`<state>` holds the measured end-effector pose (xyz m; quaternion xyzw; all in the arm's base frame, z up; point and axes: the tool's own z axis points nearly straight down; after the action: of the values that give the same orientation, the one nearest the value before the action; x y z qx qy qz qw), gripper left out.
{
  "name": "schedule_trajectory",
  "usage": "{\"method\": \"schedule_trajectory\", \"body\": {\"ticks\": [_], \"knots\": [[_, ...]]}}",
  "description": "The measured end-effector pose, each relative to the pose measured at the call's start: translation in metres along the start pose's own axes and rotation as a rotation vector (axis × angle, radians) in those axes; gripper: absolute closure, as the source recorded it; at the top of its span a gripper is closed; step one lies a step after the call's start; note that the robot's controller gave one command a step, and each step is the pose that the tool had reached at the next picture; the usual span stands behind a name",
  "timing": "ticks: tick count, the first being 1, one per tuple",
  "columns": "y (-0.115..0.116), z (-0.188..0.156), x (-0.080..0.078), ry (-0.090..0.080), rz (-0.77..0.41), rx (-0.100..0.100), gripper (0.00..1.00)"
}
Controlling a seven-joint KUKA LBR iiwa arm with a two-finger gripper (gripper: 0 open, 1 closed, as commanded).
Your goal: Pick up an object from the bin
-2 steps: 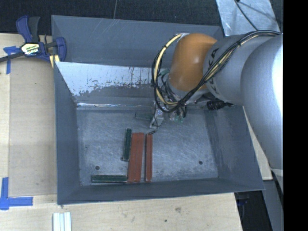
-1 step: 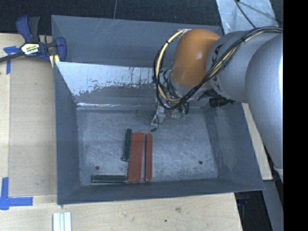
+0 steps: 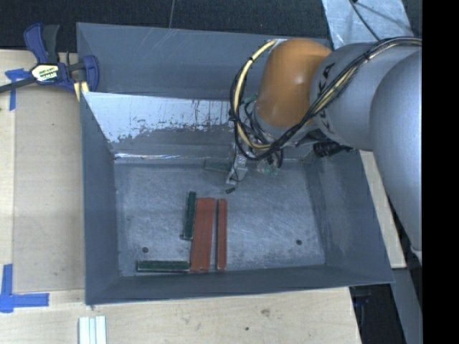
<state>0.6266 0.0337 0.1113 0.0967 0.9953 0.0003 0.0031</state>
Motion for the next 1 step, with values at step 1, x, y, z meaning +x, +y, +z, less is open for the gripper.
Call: {"method": "schedule_trajectory", "body": {"ticks": [1], "knots": [[-0.0002,-0.0345,-0.0001,0.001,-0.001,0.0,1.0]]}}
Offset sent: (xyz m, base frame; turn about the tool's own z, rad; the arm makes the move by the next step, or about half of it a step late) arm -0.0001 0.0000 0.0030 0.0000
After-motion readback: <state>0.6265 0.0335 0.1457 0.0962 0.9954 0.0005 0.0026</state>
